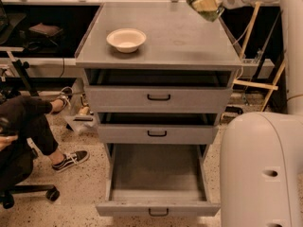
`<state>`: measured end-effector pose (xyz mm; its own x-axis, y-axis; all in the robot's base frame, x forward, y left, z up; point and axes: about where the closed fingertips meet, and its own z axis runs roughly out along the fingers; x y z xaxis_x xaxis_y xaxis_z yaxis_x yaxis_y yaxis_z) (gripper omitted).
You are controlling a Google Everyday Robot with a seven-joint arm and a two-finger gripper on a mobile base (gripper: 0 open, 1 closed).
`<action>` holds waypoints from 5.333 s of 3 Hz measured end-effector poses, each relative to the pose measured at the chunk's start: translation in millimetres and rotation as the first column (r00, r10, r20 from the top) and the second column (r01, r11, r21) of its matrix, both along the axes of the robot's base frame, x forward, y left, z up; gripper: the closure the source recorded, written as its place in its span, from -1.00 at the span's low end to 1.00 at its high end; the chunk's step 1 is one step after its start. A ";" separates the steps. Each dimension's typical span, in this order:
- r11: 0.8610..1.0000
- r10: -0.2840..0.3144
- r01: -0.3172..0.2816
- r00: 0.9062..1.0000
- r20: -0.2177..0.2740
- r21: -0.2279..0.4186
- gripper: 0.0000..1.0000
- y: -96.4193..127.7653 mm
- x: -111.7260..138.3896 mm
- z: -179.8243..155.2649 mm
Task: Pick green can from bottom drawer and place on counter
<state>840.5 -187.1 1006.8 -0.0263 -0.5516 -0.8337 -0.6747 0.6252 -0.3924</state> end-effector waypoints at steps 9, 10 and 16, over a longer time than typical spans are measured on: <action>0.995 -0.088 0.099 0.955 -0.282 0.023 -1.00 -19.2 17.7 -129.4; 0.996 -0.083 0.089 0.957 -0.277 0.009 -1.00 -15.0 17.7 -127.9; 0.848 -0.504 0.527 0.833 0.228 -0.049 -1.00 -162.9 -339.0 201.4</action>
Offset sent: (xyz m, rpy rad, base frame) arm 0.0375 -0.0467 -0.1766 0.0474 0.4183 -0.1619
